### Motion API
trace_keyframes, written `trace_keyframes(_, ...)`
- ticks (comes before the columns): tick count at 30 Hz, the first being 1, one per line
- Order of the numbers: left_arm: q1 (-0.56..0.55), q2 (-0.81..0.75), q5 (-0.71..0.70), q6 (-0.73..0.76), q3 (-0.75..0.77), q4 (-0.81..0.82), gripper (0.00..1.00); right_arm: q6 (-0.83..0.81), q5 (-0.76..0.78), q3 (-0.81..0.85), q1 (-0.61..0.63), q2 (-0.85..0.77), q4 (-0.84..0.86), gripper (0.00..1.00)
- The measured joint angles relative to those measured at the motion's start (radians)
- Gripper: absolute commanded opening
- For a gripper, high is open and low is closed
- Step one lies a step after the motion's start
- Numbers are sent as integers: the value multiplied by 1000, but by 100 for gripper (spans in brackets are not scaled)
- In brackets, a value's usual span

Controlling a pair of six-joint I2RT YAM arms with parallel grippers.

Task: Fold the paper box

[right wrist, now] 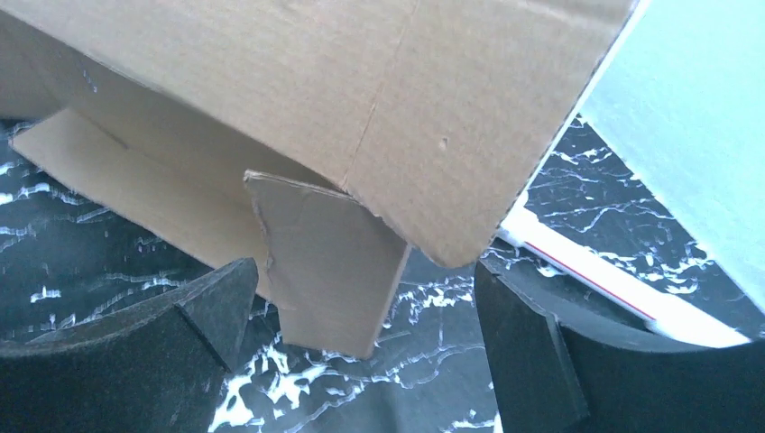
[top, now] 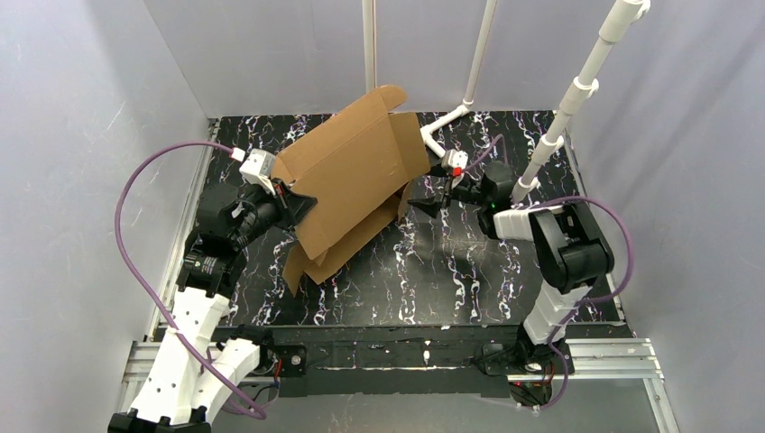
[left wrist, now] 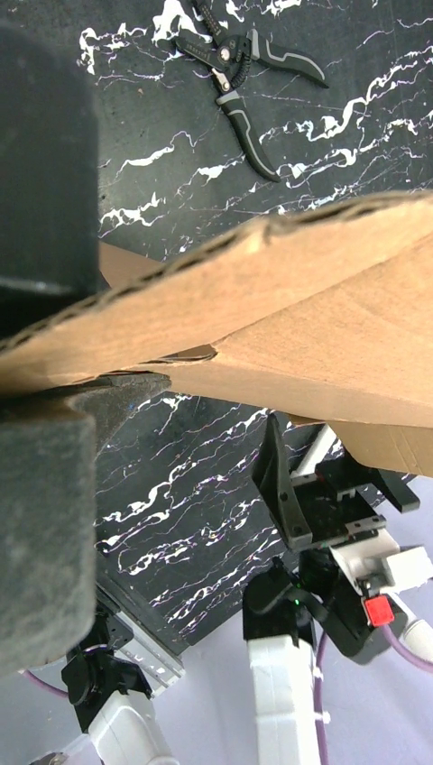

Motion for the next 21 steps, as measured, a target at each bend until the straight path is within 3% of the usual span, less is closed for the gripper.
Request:
trace_keyframes(3,2,0,1,0,0,0,0,-93,-33,-2,-23,-71,-130,96)
trace_keyframes(7,5,6,5,0,0,2,0,-188,-8,-2,-22,-126,-256,74)
trace_keyframes(14,6,15,24,-3,0,6,0,-161,127,26,38,2,-257,66)
trace_keyframes(17,6,18,38,-6,0,11,0,-113,168,49,95,74,-216,55)
trace_keyframes(21,12,19,50,-8,2,22,0,-18,262,58,136,137,-77,34)
